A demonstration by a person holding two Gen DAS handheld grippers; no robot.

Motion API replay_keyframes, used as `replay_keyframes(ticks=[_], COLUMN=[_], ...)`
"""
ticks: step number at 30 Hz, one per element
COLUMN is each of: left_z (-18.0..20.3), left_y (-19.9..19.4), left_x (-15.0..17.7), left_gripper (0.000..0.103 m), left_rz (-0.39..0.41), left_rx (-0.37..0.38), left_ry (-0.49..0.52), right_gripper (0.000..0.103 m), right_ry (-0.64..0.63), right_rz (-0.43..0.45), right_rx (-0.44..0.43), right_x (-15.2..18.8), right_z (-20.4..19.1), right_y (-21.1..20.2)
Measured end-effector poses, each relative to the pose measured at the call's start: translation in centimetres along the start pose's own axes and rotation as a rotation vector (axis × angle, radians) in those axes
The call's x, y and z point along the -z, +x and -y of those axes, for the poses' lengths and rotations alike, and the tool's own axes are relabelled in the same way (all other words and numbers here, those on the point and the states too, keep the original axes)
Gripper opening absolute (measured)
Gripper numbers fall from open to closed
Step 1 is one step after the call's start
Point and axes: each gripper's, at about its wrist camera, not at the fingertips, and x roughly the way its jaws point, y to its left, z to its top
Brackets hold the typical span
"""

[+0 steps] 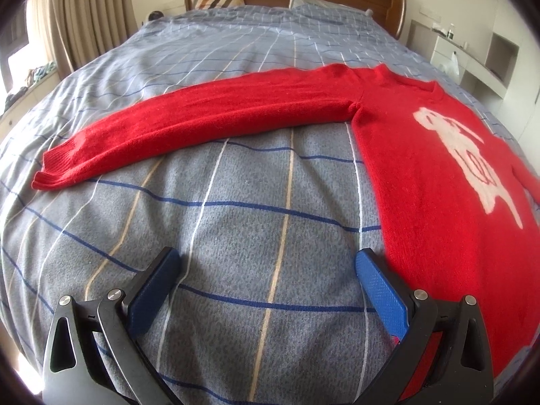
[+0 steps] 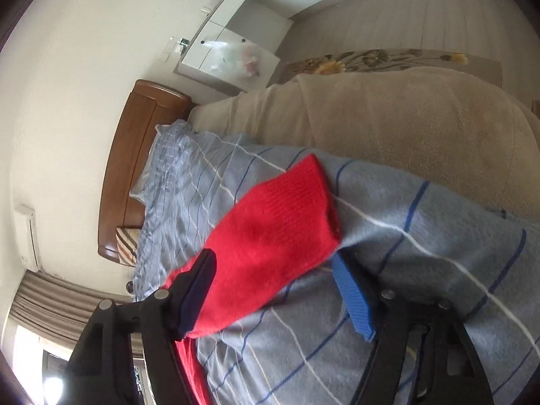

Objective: Fold small clothes
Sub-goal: 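Grasp the sleeve cuff with the right gripper, then fold the held sleeve across the sweater body with the right gripper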

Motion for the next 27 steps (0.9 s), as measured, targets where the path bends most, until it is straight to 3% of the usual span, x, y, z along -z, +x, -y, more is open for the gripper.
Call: replay_keyframes(ticks=[2,4,5,6,9,13,18,22,23,24,25,26,27], left_z=[-0.1,-0.2,-0.3,-0.4,-0.6,-0.7,-1.2,-1.6,-1.7,-1.7,-1.7,-1.6,-1.5], left_y=[-0.3,-0.8,-1.2,-1.7,-2.7,-1.4,-1.2,-1.1,-1.0,-0.9,-0.9,-0.9,-0.9], left_x=[0.0,-0.2,-0.4,-0.5,-0.8,-0.1,1.2,1.4,1.5,1.6,1.7,1.7,1.8], left_gripper=[0.103,0.102,0.102,0.102,0.102,0.102,0.102,0.102,0.102,0.102,0.102,0.102,0.102], left_rz=[-0.006,-0.008,0.000,0.018,0.079,0.074,0.120,0.136,0.142,0.146,0.150,0.153,0.156], left_rx=[0.009,0.019,0.035,0.050,0.044,0.003,0.025,0.055,0.061,0.064,0.062,0.058,0.054], left_ry=[0.006,0.002,-0.005,-0.010,0.003,0.022,0.001,-0.002,-0.002,-0.002,0.000,0.003,0.006], right_gripper=[0.063,0.037,0.005,0.004,0.004,0.004,0.004,0.006,0.015,0.038,0.051,0.060,0.060], right_ry=[-0.014,-0.036,-0.043,-0.059,-0.223,-0.574,-0.921,-1.062,-1.065,-1.049,-1.024,-0.996,-0.973], right_rz=[0.005,-0.014,-0.028,-0.025,0.013,0.013,-0.142,-0.308,-0.370,-0.448,-0.511,-0.548,-0.568], right_rx=[0.005,0.020,0.054,0.109,0.156,0.082,-0.125,-0.218,-0.246,-0.273,-0.292,-0.311,-0.326], right_x=[-0.7,-1.4,-1.6,-1.7,-1.4,2.7,13.9,23.9,26.0,27.9,29.3,30.3,31.0], right_z=[-0.7,-1.1,-1.3,-1.7,-6.0,-17.5,-31.5,-36.4,-36.6,-36.8,-36.5,-36.0,-35.6], right_y=[0.9,2.0,2.5,2.7,2.2,1.8,4.3,8.7,10.0,11.4,12.6,13.3,13.7])
